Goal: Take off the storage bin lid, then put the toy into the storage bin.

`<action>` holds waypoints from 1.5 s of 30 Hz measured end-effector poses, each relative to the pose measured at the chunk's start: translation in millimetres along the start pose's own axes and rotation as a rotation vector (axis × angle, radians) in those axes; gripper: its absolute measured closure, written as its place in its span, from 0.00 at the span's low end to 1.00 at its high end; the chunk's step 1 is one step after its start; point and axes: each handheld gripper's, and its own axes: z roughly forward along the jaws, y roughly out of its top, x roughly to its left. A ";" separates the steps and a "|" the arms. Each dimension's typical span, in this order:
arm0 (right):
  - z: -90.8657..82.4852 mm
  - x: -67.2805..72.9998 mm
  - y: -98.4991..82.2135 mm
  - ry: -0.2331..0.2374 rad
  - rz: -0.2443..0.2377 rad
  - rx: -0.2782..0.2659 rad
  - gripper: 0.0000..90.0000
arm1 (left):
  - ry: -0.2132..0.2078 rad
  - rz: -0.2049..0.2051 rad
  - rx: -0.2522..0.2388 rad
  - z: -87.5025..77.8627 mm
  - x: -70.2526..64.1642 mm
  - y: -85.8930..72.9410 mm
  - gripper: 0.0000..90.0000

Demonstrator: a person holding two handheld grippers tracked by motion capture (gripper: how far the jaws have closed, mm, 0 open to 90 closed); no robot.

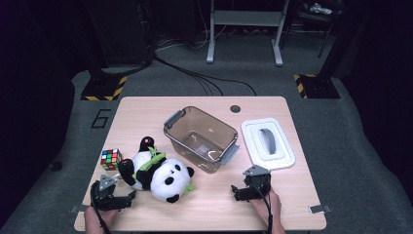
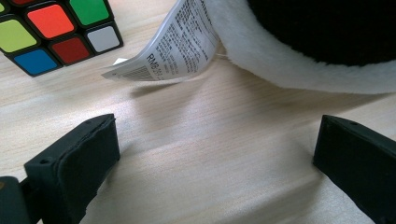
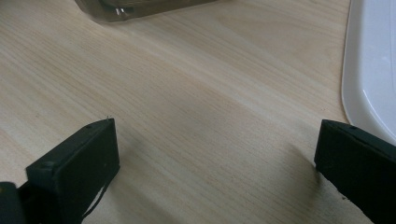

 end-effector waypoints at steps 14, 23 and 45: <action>-0.1 -3.0 -1.9 0.004 0.012 -0.004 0.00 | -0.002 0.001 0.010 -0.6 0.3 0.4 0.00; -0.5 -3.1 -2.1 0.006 0.017 0.000 0.00 | -0.008 0.013 0.005 -0.7 1.8 0.3 0.00; -0.2 -2.6 -1.9 -0.002 0.030 -0.002 0.00 | -0.095 0.009 -0.050 -70.2 9.4 43.6 0.00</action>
